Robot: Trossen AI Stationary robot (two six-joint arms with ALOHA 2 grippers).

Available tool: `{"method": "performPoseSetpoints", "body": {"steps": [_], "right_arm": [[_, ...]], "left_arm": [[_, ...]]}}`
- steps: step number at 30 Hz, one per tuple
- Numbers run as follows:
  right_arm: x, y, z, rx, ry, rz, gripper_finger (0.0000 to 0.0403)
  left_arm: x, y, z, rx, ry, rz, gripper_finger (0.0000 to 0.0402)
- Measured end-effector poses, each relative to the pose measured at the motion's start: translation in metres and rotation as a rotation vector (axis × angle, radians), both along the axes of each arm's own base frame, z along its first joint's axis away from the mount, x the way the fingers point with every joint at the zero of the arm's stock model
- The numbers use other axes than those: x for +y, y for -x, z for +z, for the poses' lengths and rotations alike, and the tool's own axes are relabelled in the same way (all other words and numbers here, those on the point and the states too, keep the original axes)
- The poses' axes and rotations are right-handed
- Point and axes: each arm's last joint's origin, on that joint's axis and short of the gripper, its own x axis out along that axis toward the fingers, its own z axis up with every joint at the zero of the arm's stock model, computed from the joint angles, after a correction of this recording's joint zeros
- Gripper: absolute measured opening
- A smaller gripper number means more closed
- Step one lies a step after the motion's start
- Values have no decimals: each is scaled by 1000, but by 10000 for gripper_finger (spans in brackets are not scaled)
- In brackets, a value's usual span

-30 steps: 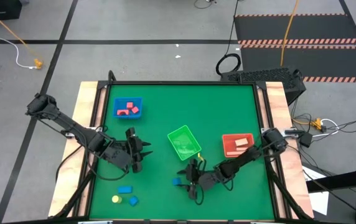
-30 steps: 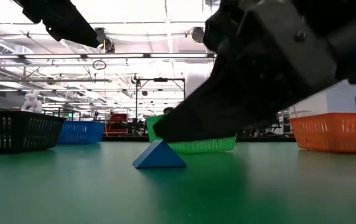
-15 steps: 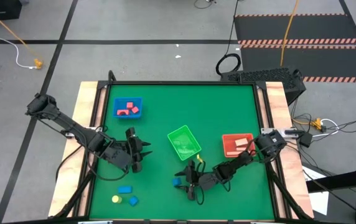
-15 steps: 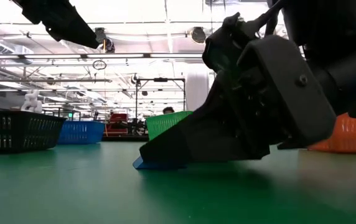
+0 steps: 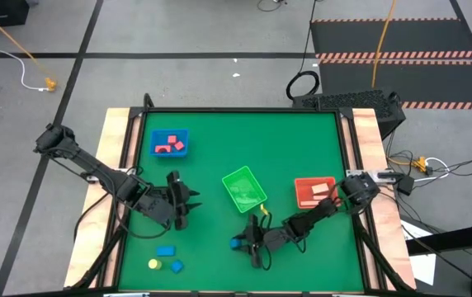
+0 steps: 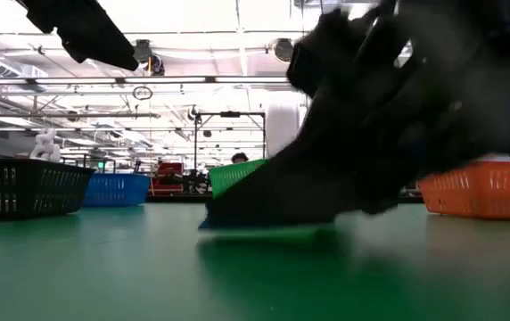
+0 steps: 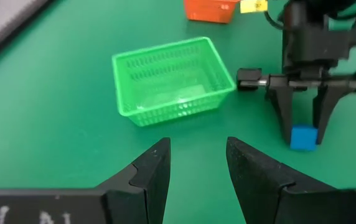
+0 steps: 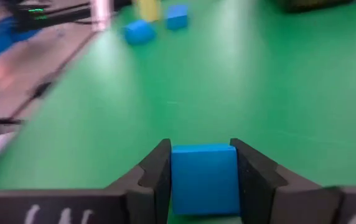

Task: Sort & place blocks by color
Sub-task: Put the right blue block into the green basket

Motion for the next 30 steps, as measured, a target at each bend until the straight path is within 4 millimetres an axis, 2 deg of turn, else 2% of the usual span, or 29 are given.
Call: {"method": "performPoseSetpoints", "body": {"steps": [7,11,13,16,21,26,30], "right_arm": [[-4,7,65,-14,60,42,115],[-15,17,98,-5,187,-38,118],[-24,21,107,22,256,-106,128],[-38,25,109,98,339,-212,132],[-60,22,107,140,339,-379,123],[-77,15,101,163,308,-453,130],[-83,13,96,179,294,-480,144]], "left_arm": [[-5,1,-1,32,138,-39,159],[-14,6,-2,45,209,-69,159],[-21,10,-2,54,242,-94,159],[-34,17,-4,83,288,-142,159],[-57,28,-14,156,312,-241,159],[-77,44,-22,244,285,-390,159],[-88,60,-24,283,296,-429,159]]}}
